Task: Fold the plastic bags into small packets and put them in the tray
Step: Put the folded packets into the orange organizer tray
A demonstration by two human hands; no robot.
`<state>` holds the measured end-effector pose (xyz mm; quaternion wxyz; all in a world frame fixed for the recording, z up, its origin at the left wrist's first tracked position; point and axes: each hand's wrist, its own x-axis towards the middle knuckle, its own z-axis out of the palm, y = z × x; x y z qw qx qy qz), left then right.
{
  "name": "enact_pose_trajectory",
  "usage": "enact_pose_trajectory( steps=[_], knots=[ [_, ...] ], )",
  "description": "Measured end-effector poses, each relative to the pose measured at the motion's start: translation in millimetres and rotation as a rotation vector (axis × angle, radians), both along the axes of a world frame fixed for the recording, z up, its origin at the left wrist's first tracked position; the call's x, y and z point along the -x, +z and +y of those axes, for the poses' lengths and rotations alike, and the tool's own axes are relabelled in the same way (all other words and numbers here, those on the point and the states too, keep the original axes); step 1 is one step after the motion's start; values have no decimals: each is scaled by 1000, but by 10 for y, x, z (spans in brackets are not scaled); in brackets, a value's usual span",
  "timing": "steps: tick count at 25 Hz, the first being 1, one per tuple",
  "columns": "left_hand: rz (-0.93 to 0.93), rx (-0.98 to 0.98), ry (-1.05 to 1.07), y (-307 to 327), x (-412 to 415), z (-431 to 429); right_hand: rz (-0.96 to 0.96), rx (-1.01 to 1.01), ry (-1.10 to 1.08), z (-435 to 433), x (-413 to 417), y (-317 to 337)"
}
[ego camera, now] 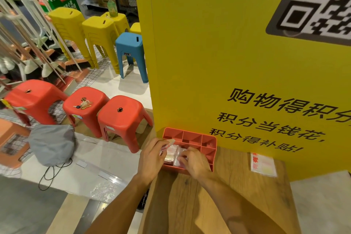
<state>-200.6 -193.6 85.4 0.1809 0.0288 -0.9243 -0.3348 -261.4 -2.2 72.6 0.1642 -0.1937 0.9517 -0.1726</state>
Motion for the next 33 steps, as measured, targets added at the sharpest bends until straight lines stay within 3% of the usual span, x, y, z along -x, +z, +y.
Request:
enact_pose_trajectory(
  steps=[4,8,11,21,25,27,30,33],
  knots=[
    [-107,51,-11,-141,-6,-54,-252,118,-117,-20,78,96],
    [-166,-18,-61,-245,-34,-5,-627,457,-461,-115,115,157],
    [-162,8,-101,-271,-15,53,-779,578,-528,-99,93,228],
    [-415,-251,-197,-219,-39,39,-771,607,-599,-157,127,111],
    [-313,-277,119,-237,-95,-25,-720,570,-667,-225,144,-15],
    [-417,-381,280,-266,-64,-89,-675,562,-687,-299,132,-26],
    [-631,-564,306,-256,51,-56,-481,341,-649,-403,138,-56],
    [-682,-492,262,-339,134,-3,-295,125,-598,-475,86,-32]
  ],
)
